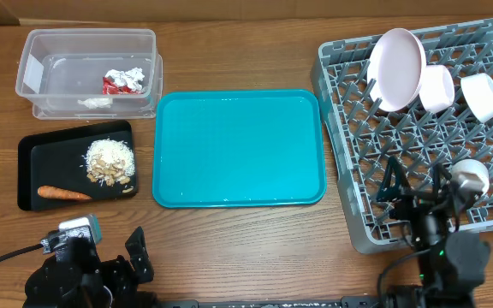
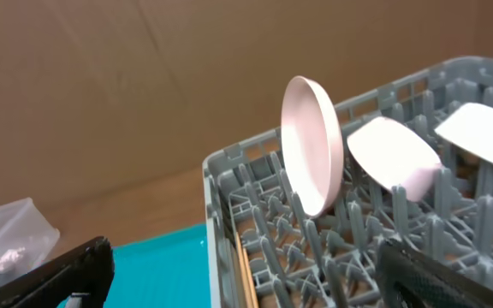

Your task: Sort waste into correct bins and load items into the dishwasher

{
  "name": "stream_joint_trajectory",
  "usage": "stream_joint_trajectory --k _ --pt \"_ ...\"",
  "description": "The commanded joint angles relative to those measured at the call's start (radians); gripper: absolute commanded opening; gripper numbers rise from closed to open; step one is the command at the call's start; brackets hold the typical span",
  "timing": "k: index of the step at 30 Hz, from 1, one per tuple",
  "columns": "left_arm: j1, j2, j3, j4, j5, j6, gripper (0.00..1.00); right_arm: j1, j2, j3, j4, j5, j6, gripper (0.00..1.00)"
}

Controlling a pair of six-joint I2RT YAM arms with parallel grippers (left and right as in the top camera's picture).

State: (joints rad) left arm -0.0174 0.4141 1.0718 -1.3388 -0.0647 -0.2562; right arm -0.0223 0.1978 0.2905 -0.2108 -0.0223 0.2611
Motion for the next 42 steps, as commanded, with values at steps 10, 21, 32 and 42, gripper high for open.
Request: stream_joint_trajectory --k 10,21,32,42 --pt "0.008 -0.004 -0.002 0.003 -0.010 -0.010 1.00 0.025 -0.195 -0.282 0.196 -0.073 -0.194 1.00" --pt "0.008 -0.004 -0.002 0.003 -0.010 -0.010 1.00 0.028 -0.195 -0.282 0.134 -0.065 -0.212 1.00" --pt "0.008 -0.004 -0.002 0.003 -0.010 -0.010 1.00 0.028 -0.195 -0.282 0.134 -0.065 -0.212 1.00" --pt "0.008 -0.004 -0.002 0.003 -0.010 -0.010 1.00 0.028 -0.195 -0.282 0.134 -0.065 -0.212 1.00"
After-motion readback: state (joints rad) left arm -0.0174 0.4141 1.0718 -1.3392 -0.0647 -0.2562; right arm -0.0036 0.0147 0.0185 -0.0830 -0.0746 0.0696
